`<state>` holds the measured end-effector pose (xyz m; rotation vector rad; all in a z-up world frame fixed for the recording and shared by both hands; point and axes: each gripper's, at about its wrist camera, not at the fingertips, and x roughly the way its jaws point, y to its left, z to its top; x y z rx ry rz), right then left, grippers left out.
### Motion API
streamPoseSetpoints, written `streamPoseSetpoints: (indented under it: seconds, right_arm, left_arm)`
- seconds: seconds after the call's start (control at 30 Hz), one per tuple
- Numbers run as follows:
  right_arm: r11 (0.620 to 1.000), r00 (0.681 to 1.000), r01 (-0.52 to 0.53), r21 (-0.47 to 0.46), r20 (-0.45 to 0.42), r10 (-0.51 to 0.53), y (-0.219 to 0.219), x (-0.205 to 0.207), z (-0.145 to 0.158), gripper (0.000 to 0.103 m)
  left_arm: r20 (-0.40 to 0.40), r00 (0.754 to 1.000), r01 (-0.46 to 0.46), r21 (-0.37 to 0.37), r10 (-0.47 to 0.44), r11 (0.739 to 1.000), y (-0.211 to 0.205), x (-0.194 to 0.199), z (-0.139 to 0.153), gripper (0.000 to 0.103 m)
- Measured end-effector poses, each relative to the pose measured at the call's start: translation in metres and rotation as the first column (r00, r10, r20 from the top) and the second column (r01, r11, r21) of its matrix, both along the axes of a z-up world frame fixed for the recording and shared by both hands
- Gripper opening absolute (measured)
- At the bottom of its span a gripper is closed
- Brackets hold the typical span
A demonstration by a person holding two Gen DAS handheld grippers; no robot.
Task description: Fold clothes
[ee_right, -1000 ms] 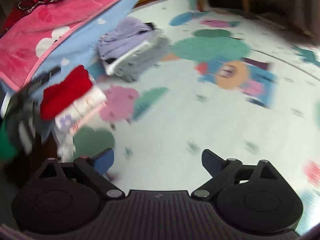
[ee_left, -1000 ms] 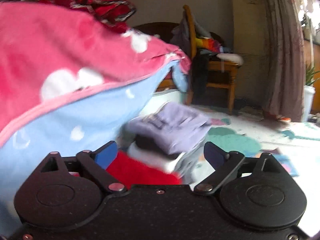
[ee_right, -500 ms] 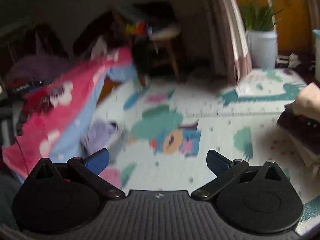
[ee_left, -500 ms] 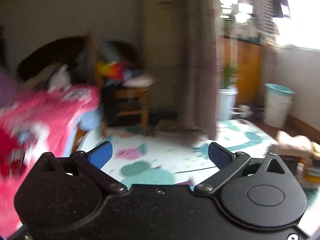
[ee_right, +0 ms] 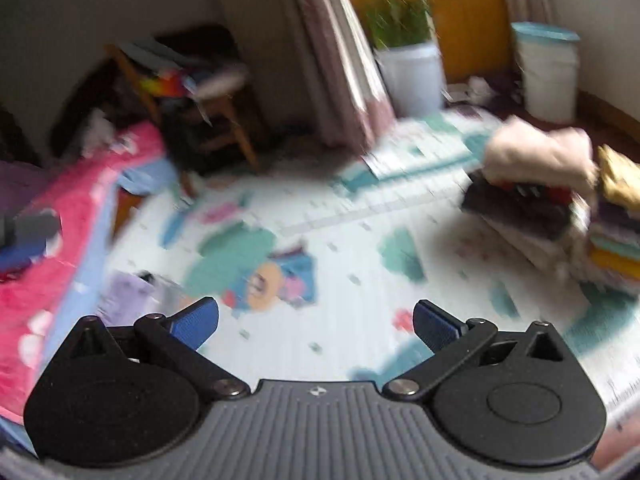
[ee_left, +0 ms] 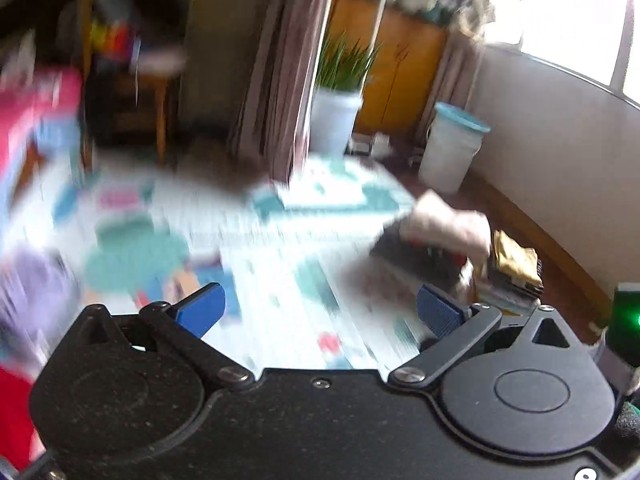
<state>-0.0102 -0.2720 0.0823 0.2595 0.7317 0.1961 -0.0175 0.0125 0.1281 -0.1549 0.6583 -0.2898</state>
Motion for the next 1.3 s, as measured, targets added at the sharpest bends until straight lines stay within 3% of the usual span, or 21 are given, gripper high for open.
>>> streamPoseSetpoints:
  seconds: [0.1, 0.2, 0.33, 0.6, 0.73, 0.97, 1.1, 1.3]
  right_arm:
    - [0.999, 0.998, 0.014, -0.051, -0.058, -0.017, 0.003, 0.006, -0.020, 0.103]
    - [0.997, 0.997, 0.003, -0.075, -0.070, -0.008, 0.009, 0.006, -0.032, 0.103]
    - [0.994, 0.997, -0.007, -0.111, -0.072, -0.001, 0.016, 0.006, -0.040, 0.103]
    - [0.990, 0.995, -0.026, -0.142, -0.100, 0.011, 0.025, 0.006, -0.048, 0.103]
    - [0.989, 0.990, -0.035, -0.146, -0.141, 0.014, 0.031, 0.009, -0.059, 0.103]
    - [0.986, 0.978, -0.063, -0.153, -0.206, 0.031, 0.039, 0.010, -0.078, 0.103]
    - [0.982, 0.974, -0.082, -0.170, -0.221, 0.043, 0.044, 0.010, -0.083, 0.103]
    - [0.981, 0.971, -0.088, -0.170, -0.234, 0.047, 0.043, 0.012, -0.087, 0.103]
  left_arm:
    - [-0.047, 0.998, -0.030, 0.068, 0.033, 0.997, -0.005, 0.005, -0.036, 0.103]
    - [-0.044, 0.998, -0.033, 0.155, 0.040, 0.987, -0.011, 0.010, -0.049, 0.103]
    - [-0.053, 0.997, -0.037, 0.183, 0.047, 0.982, -0.009, 0.006, -0.063, 0.103]
    - [-0.203, 0.973, -0.068, 0.193, 0.108, 0.979, -0.004, 0.015, -0.103, 0.103]
    - [-0.231, 0.965, -0.090, 0.143, 0.121, 0.986, 0.003, 0.017, -0.107, 0.103]
    - [-0.260, 0.957, -0.091, 0.164, 0.132, 0.982, 0.001, 0.021, -0.112, 0.103]
    - [-0.259, 0.953, -0.084, 0.273, 0.158, 0.958, -0.011, 0.021, -0.119, 0.103]
    - [-0.265, 0.950, -0.083, 0.294, 0.165, 0.952, -0.016, 0.018, -0.125, 0.103]
